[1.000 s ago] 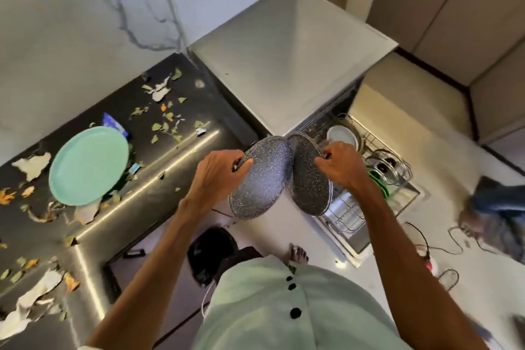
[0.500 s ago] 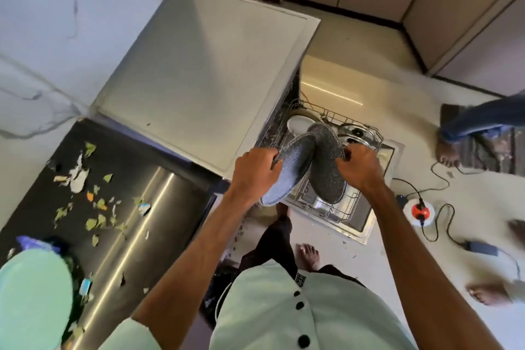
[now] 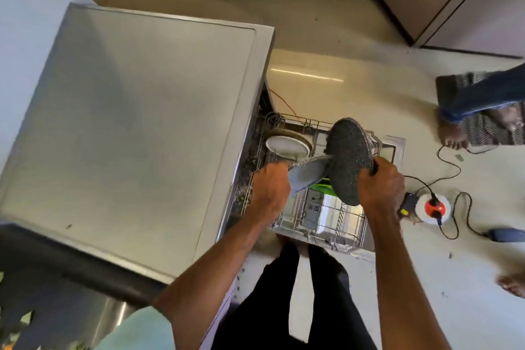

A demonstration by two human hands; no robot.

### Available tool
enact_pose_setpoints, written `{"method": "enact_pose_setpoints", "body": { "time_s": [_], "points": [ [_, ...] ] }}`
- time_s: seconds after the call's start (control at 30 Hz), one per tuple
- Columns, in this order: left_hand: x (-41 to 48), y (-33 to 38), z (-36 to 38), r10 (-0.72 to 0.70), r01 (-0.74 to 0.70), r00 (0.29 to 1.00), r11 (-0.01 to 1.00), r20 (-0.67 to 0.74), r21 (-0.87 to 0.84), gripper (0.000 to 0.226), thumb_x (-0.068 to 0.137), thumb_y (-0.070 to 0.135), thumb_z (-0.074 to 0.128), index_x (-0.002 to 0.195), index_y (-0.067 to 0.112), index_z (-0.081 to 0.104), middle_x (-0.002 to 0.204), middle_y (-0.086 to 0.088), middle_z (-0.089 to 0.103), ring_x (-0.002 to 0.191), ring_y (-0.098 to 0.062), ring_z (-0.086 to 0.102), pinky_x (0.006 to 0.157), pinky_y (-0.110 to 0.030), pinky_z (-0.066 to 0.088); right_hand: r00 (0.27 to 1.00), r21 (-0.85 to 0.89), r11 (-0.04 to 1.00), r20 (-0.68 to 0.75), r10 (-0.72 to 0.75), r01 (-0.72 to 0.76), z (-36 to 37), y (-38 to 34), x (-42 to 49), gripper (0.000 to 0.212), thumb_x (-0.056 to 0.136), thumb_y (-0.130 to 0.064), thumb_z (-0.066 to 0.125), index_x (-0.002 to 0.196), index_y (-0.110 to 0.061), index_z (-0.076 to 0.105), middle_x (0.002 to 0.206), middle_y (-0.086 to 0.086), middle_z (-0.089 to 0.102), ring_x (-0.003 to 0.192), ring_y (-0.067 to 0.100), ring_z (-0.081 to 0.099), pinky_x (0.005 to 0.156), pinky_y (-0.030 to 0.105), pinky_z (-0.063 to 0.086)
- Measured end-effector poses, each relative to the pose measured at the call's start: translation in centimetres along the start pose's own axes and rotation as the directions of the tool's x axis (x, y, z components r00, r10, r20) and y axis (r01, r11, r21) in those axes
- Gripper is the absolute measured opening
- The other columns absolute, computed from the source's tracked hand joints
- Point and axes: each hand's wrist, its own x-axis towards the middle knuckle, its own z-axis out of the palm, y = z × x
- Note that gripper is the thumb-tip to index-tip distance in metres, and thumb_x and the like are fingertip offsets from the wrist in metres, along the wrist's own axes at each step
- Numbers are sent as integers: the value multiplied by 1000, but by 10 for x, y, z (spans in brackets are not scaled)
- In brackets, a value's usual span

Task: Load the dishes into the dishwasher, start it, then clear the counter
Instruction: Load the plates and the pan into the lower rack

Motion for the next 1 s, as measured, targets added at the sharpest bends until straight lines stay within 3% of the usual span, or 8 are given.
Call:
{"method": "enact_pose_setpoints", "body": {
  "time_s": [0.13,0.27,0.37,0.47,0.6,0.73,0.87,1.0],
  "points": [
    [67,-19,80,-47,49,997,998,54,-31,16,99,5,55,106,13,68,98,-3,68,75,-9,62,53,-23,51,998,-9,999,-44,39,-39,47,25,44,14,89,-5,54,90,-1,67,82,23,66,66,26,44,62,31,30],
    [128,-33,140,2,-20,985,995,174,98,18,94,-2,56,88,10,67,152,-10,43,141,-24,40,96,-32,54,998,29,998,-15,61,-60,94,44,79,14,89,-7,54,92,-3,67,81,16,65,68,27,48,60,29,31],
    [171,-37,161,52,-108,968,969,244,223,31,91,-1,54,65,13,45,166,-14,4,154,-32,2,118,-48,34,1000,35,999,14,28,-28,122,49,97,15,91,-8,55,93,-4,69,81,15,66,66,25,50,51,25,26],
    [210,-35,176,95,-194,948,929,305,316,28,85,5,66,67,17,48,165,-11,-11,151,-32,-18,123,-58,1,1000,62,998,-4,9,-8,148,52,114,12,90,-9,58,90,-6,70,76,10,66,64,23,52,54,25,29],
    [240,-35,195,125,-257,918,910,377,324,30,84,8,70,65,19,50,167,-6,-7,152,-31,-16,120,-61,-7,999,85,996,9,-34,33,168,55,131,12,88,-10,58,89,-8,70,74,7,65,65,25,57,60,27,34],
    [238,-40,207,117,-220,913,948,391,232,25,86,4,66,66,16,56,167,-6,0,154,-30,-9,124,-55,1,997,46,997,27,-65,64,174,49,147,14,89,-7,58,90,-10,72,69,3,59,59,22,52,51,26,27],
    [218,-52,215,137,-193,927,973,350,131,28,93,-4,51,113,6,68,167,-8,5,154,-28,-1,124,-45,3,998,33,997,10,-63,63,184,34,164,22,89,-11,58,102,-12,75,76,11,68,65,26,58,65,26,38],
    [212,-57,219,143,-217,922,961,360,173,15,89,2,62,78,12,64,167,-5,-1,154,-28,-3,124,-50,12,994,24,995,36,-101,100,201,12,184,31,88,-12,55,111,-22,74,86,13,74,74,34,67,67,38,56]
  ]
}}
